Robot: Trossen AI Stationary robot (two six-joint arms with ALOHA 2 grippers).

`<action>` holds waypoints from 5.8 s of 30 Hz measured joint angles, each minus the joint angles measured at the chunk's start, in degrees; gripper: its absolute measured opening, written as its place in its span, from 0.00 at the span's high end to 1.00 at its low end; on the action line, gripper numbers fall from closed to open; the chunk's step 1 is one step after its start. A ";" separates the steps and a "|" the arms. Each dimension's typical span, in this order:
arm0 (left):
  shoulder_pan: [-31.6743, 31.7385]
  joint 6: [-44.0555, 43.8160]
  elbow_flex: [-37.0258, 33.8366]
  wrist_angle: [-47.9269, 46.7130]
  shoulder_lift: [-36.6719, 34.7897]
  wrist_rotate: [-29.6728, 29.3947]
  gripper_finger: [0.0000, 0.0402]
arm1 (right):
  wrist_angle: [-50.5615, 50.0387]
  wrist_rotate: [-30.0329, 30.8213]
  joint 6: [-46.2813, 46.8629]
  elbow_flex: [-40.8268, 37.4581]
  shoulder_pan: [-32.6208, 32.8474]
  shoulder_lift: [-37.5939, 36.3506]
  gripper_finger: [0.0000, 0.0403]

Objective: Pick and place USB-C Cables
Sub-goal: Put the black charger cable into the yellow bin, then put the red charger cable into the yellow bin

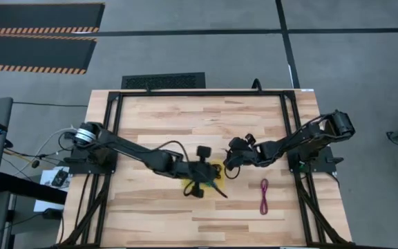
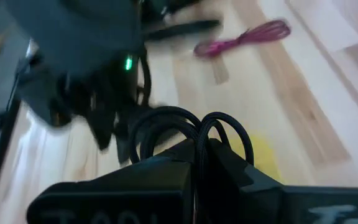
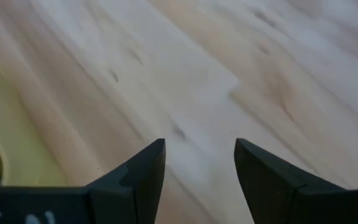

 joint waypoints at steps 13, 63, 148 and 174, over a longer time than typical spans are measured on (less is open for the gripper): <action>-0.06 3.33 4.18 -0.28 8.82 -0.01 0.96 | -8.37 0.66 11.41 0.00 4.70 0.00 0.46; 4.33 -4.06 -43.74 64.05 -15.24 5.27 0.71 | -30.70 15.41 27.82 7.59 13.78 -0.46 0.46; 10.38 -1.56 -52.41 74.05 -15.19 -3.43 0.71 | -30.15 -33.18 51.32 5.27 32.27 1.38 0.78; 10.34 -3.08 -52.39 82.94 -14.93 9.67 0.71 | -19.33 23.96 -2.26 14.32 29.41 -6.39 0.99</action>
